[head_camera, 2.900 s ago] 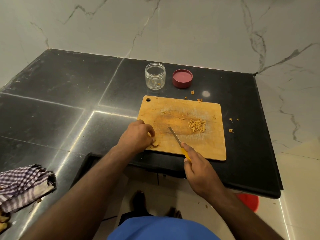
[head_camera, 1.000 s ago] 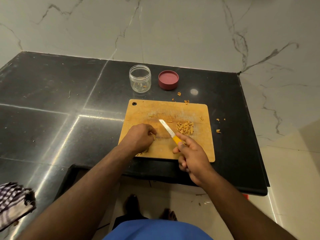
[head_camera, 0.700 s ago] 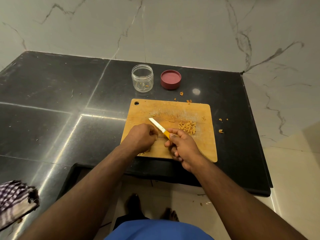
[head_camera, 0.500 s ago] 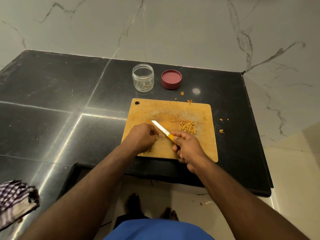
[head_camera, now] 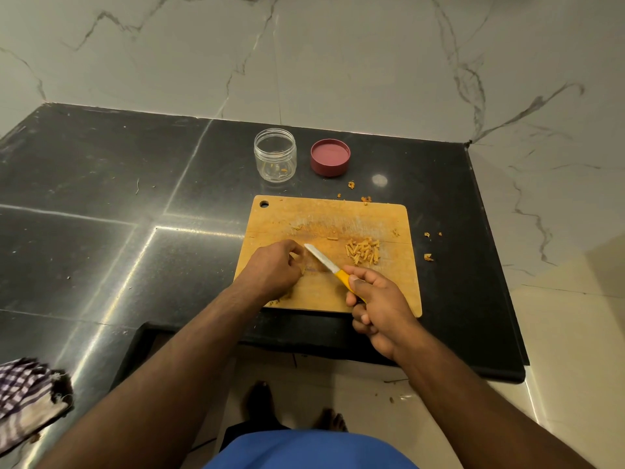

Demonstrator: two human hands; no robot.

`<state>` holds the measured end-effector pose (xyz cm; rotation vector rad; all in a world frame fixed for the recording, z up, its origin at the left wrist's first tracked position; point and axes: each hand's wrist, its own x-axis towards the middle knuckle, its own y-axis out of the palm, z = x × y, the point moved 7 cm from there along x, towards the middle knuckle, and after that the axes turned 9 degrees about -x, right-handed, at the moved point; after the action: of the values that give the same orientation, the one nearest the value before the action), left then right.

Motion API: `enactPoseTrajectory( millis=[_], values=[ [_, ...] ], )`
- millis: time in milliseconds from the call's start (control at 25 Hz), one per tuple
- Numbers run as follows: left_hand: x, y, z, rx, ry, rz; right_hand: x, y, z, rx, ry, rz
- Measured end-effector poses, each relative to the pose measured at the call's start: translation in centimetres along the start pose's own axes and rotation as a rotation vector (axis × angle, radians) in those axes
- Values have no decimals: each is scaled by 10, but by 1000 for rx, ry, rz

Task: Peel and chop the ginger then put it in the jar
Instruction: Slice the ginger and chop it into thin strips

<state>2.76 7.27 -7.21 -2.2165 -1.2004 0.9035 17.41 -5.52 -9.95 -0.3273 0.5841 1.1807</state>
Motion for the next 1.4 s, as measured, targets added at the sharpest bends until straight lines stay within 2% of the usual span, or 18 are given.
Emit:
enactPoseTrajectory(
  millis=[280,320,360,440,480,520,640,800,920,1080,1160,1280,1400],
  values=[
    [2,-17,-3,-7,-5,-71,1,6,3,184,28,42],
    [4,-19,-1,-87,-39,-91,1,8,4,194,21,50],
    [7,-21,3,-278,-121,-126,1,10,5,200,11,60],
    [4,-19,11,-806,-347,-161,-1,14,7,206,-8,81],
    [3,-16,13,-991,-407,-155,-3,15,8,208,-15,90],
    [4,-15,13,-1079,-430,-133,-5,17,8,205,-22,98],
    [9,-10,9,-1086,-406,-46,-7,20,10,176,-58,107],
    [15,-7,16,-1032,-459,-58,-11,21,11,133,-99,109],
    [19,-3,24,-1106,-493,-40,-12,23,11,92,-132,111],
    [24,-11,29,-1246,-474,-173,-12,22,11,35,-173,82],
    [25,-24,33,-1123,-447,-226,-10,16,9,32,-173,54],
    [24,-24,26,-911,-413,-103,-7,10,10,15,-172,34],
    [20,-11,16,-911,-423,-22,-6,11,13,-11,-206,34]
  ],
)
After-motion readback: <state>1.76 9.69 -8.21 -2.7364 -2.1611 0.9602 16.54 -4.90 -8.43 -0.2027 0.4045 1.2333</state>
